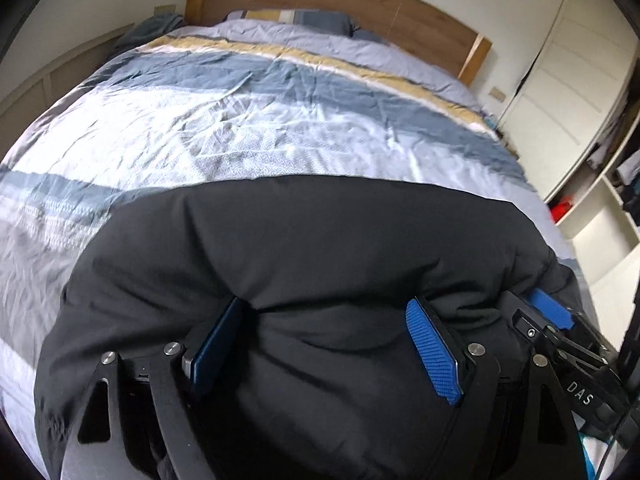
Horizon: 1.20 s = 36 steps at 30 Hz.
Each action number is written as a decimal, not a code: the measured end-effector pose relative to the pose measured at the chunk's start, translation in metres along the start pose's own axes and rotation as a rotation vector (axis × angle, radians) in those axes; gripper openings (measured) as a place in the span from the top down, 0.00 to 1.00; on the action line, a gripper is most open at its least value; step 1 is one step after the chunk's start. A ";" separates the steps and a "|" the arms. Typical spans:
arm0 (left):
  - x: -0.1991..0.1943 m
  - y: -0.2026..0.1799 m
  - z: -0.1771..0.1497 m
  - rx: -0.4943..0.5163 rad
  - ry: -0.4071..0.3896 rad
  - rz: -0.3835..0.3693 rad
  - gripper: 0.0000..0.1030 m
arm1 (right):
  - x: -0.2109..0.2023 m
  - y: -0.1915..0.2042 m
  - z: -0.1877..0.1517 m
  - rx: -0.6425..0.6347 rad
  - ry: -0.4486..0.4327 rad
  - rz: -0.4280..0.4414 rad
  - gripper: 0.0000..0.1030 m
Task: Fold large clothes
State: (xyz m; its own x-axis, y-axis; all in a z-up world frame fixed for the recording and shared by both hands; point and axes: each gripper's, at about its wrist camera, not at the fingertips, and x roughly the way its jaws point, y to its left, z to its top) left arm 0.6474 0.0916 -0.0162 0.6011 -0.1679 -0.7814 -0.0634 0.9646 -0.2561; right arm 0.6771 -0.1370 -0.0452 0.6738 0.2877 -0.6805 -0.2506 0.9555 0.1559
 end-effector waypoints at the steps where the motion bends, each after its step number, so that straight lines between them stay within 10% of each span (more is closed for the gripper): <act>1: 0.004 0.000 0.005 -0.002 0.010 0.006 0.19 | 0.006 -0.002 0.006 -0.003 0.013 -0.007 0.23; 13: -0.008 0.073 -0.011 -0.096 0.048 0.055 0.16 | -0.036 -0.160 -0.040 0.235 -0.003 -0.046 0.23; 18: -0.037 0.114 -0.031 -0.183 0.046 0.147 0.17 | -0.072 -0.200 -0.063 0.270 0.034 -0.193 0.23; 28: -0.102 0.036 -0.072 -0.057 -0.119 -0.040 0.16 | -0.123 -0.085 -0.058 0.124 -0.101 -0.007 0.23; 36: -0.095 0.012 -0.130 0.005 -0.118 -0.017 0.14 | -0.111 -0.033 -0.120 0.006 -0.043 0.013 0.23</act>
State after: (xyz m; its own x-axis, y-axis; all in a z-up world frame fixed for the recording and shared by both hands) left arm 0.4855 0.0930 -0.0191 0.6915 -0.1590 -0.7046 -0.0488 0.9629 -0.2652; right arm 0.5272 -0.2079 -0.0605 0.6999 0.3026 -0.6470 -0.2555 0.9519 0.1689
